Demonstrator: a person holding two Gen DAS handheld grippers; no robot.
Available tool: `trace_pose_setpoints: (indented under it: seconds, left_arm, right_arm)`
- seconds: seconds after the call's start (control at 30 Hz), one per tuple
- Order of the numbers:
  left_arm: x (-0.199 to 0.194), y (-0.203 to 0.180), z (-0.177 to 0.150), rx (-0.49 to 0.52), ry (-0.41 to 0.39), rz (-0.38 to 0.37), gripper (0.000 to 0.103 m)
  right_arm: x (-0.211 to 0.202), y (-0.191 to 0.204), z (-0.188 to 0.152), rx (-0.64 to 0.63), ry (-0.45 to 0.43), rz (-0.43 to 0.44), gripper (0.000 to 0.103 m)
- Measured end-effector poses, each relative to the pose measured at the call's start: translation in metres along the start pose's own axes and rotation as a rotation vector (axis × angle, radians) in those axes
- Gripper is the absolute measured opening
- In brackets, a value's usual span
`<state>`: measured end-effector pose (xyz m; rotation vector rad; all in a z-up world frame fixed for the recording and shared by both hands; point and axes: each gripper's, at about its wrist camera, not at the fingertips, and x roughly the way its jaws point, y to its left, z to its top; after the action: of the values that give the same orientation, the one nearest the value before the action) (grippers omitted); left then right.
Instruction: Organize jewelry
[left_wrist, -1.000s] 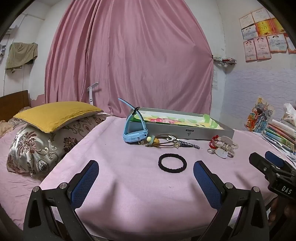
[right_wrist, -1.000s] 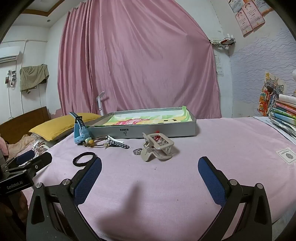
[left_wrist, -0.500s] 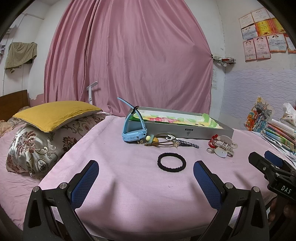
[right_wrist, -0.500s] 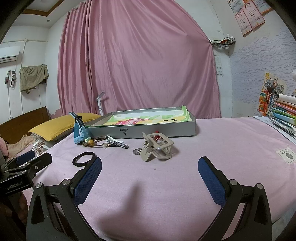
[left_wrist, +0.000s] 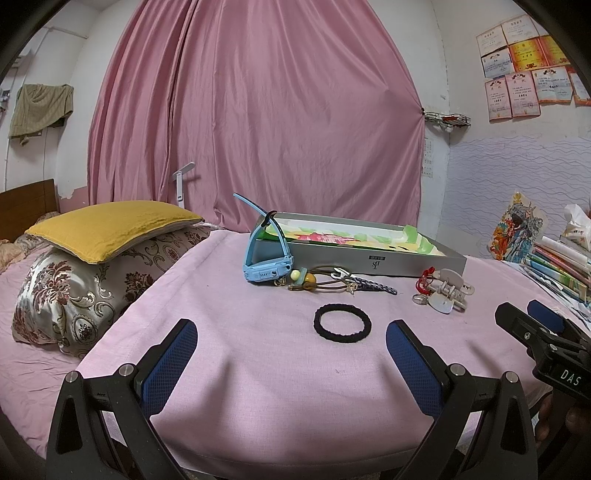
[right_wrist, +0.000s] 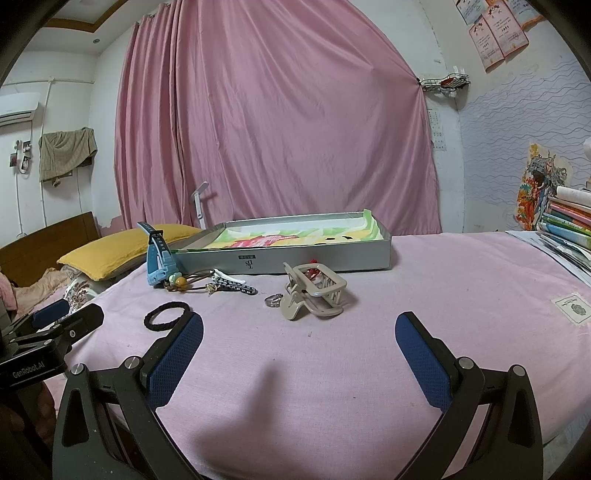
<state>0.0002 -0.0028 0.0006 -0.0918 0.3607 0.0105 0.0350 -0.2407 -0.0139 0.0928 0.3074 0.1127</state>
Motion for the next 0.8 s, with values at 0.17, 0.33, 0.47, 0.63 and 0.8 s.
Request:
trace_pose_setpoints:
  seconds: [0.17, 0.33, 0.47, 0.63, 0.8]
  left_arm:
    - [0.0001, 0.0004, 0.0000, 0.000, 0.001, 0.000, 0.103]
    - [0.0000, -0.0002, 0.0000, 0.000, 0.000, 0.000, 0.103]
    - [0.0001, 0.0002, 0.0000, 0.000, 0.001, 0.000, 0.103]
    - [0.0002, -0.0001, 0.0001, 0.000, 0.001, 0.000, 0.103]
    - [0.0001, 0.0004, 0.0000, 0.000, 0.000, 0.000, 0.103]
  right_arm:
    - [-0.0001, 0.0000, 0.0000, 0.000, 0.000, 0.000, 0.102]
    - [-0.0008, 0.0001, -0.0002, 0.000, 0.001, 0.000, 0.102]
    - [0.0010, -0.0001, -0.0004, 0.000, -0.001, 0.000, 0.102]
    - [0.0003, 0.0000, -0.0002, 0.000, 0.000, 0.000, 0.102]
    - [0.0022, 0.0006, -0.0016, 0.000, 0.003, 0.000, 0.102]
